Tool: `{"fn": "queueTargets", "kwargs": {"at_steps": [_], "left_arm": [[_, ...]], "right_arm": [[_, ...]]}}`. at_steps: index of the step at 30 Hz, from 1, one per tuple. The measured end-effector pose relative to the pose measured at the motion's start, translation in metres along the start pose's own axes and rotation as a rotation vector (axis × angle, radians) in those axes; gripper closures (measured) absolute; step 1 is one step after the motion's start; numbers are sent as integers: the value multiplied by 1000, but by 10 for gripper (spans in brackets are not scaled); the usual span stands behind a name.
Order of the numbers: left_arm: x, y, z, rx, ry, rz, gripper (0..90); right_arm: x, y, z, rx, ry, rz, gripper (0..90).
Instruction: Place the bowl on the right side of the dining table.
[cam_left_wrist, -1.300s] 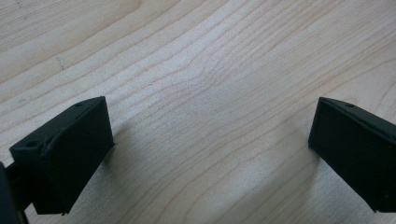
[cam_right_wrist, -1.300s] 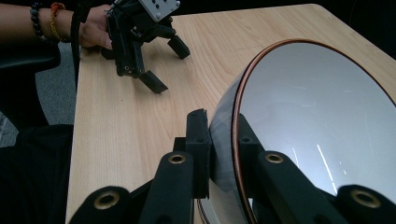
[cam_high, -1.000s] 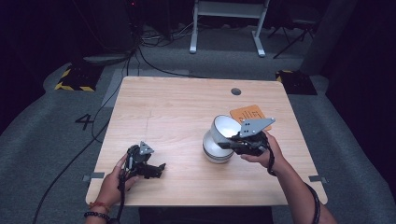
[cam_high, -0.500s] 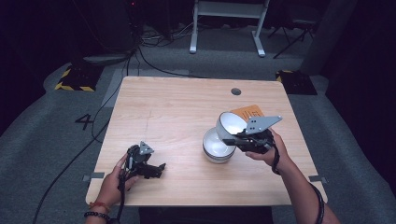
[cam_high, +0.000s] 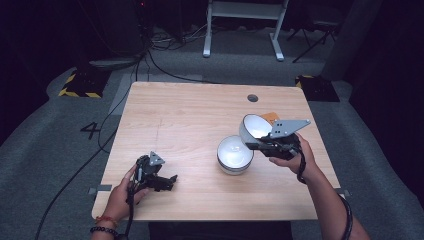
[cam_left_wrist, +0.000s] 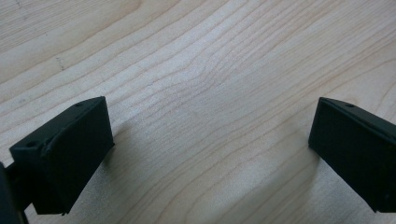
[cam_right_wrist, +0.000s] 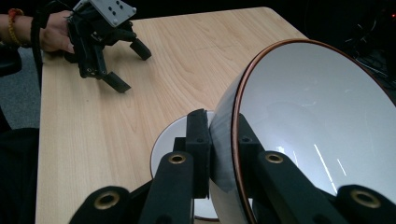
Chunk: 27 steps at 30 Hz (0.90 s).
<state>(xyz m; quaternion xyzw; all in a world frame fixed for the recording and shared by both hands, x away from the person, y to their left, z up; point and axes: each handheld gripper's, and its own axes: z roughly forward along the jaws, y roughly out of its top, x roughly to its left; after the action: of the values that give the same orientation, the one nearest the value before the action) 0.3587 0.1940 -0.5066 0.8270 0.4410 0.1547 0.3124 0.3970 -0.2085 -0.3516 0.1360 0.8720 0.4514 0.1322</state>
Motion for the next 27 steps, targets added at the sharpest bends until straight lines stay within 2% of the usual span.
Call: {"fn": "queueTargets", "kwargs": {"at_steps": [15,18,27], "left_arm": [[0,0,0,8,2,1,0],[0,0,0,8,1,0,0],[0,0,0,6,1,-2,0]], "right_arm": [[-18,-8,-10,19,-61,29,815],[-22,-9,-8,17,-86,32,815],[-32,-14,-6,34,-100,57,815]]}}
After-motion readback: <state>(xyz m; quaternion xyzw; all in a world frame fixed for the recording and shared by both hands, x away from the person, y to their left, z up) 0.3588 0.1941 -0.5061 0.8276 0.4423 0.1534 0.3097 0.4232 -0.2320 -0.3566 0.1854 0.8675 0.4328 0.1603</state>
